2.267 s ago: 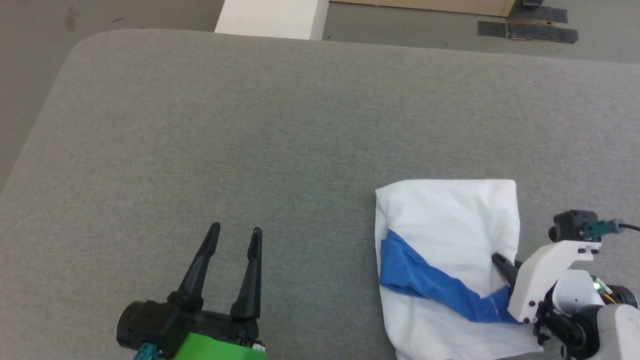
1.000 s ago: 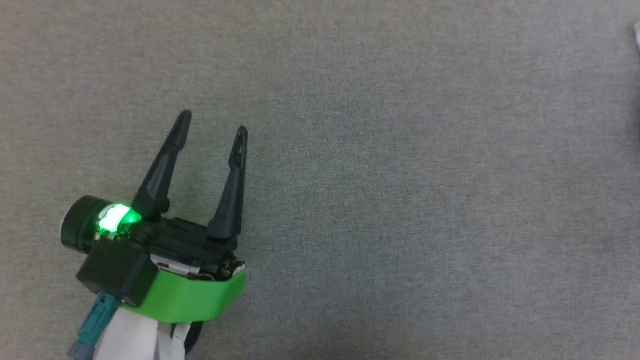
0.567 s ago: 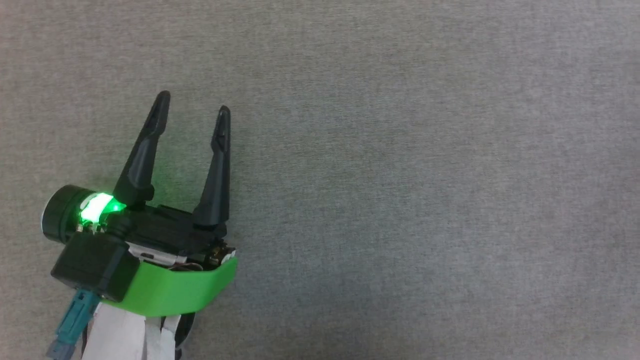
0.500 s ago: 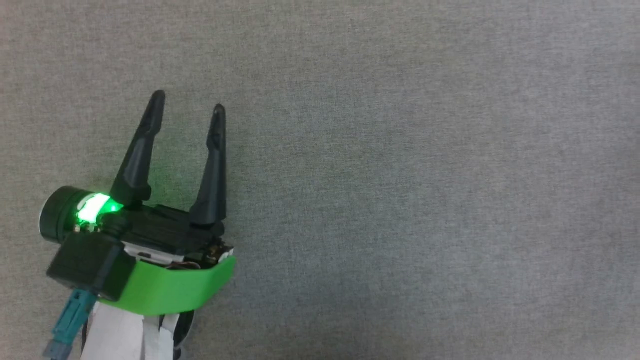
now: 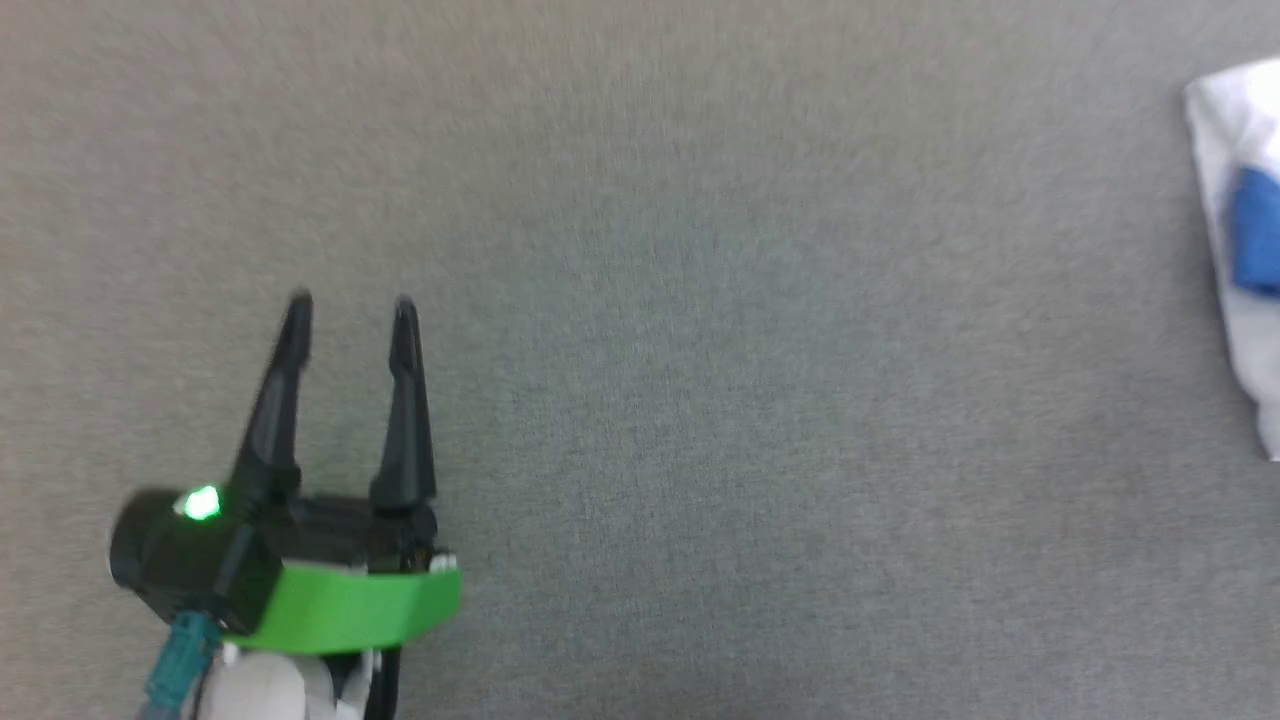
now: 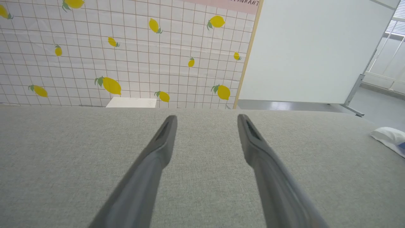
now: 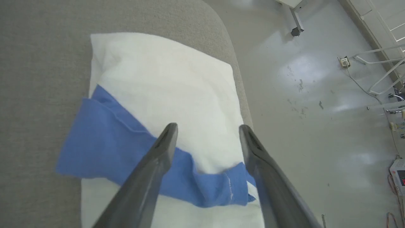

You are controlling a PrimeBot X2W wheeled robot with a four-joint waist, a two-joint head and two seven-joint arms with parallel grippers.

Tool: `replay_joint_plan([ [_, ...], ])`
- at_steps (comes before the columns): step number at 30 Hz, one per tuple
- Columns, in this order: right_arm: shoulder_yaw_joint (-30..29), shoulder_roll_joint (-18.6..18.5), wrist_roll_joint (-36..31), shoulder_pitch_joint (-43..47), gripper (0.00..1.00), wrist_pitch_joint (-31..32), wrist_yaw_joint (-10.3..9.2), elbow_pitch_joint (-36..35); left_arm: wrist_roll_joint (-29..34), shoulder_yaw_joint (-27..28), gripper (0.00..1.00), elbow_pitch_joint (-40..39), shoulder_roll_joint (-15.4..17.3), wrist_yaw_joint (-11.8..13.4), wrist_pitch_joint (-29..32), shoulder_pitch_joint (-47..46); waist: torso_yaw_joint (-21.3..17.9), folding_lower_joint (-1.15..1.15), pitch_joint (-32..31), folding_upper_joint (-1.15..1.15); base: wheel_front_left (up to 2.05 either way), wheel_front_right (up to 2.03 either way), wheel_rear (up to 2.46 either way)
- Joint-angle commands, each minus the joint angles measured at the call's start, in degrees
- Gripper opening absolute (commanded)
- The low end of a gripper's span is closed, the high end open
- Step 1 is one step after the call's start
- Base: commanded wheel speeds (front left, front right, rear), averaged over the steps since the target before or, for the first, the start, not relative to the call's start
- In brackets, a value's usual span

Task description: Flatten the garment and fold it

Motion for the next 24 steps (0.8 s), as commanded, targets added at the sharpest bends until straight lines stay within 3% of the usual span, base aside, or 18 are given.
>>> replay_joint_plan([
  [1,0.5,2.0,1.1,2.1,1.0,-1.5,-0.11,-1.3,-0.7,0.1,1.0,0.7,-0.3,0.5,-0.2,1.8,0.8,0.0,-9.8,0.0,0.0,0.0,0.0],
  [13,4.6,16.4,5.3,16.4,1.0,-14.2,-0.11,-14.3,-0.3,-1.1,1.0,4.6,-1.0,2.5,-0.2,9.2,4.8,0.0,-20.6,0.0,0.0,0.0,0.0],
  [24,8.2,22.7,0.5,30.1,1.0,-30.1,-0.11,-20.0,1.3,-1.8,1.0,8.1,-0.6,4.0,-0.2,12.7,8.0,0.0,-23.6,0.0,0.0,0.0,0.0],
])
